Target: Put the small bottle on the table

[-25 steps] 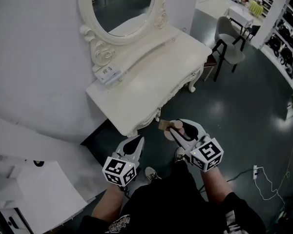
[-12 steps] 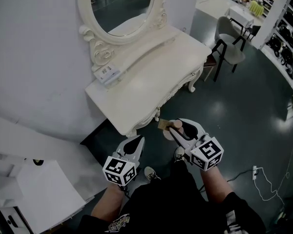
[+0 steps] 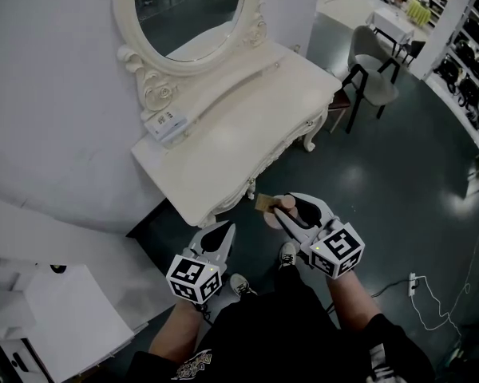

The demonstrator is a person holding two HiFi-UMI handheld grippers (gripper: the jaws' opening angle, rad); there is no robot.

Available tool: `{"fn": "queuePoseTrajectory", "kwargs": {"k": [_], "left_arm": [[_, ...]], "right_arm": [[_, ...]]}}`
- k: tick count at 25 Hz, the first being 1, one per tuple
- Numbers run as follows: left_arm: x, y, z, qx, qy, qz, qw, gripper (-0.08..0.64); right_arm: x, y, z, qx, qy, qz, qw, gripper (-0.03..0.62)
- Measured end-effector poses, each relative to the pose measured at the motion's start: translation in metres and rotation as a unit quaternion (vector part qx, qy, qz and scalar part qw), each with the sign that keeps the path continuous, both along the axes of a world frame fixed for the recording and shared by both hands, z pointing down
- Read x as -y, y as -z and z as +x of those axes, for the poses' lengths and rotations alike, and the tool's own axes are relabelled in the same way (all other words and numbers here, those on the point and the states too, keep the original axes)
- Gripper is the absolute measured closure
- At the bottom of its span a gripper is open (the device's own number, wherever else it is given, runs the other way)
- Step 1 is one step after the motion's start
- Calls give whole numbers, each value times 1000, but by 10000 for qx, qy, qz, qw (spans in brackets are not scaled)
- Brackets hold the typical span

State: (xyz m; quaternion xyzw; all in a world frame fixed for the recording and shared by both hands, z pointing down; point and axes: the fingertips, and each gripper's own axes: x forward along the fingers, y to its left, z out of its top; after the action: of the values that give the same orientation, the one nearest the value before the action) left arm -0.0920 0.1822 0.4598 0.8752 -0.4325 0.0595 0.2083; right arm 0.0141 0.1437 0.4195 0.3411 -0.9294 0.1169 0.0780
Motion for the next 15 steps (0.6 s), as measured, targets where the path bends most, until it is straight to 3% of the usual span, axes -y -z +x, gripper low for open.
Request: {"fn": "queuePoseTrajectory", "kwargs": {"k": [15], "left_arm": [[40, -3, 49, 137, 234, -95, 9996, 558]], "right_arm": [[46, 1, 41, 38, 363, 78, 9993, 423]]}}
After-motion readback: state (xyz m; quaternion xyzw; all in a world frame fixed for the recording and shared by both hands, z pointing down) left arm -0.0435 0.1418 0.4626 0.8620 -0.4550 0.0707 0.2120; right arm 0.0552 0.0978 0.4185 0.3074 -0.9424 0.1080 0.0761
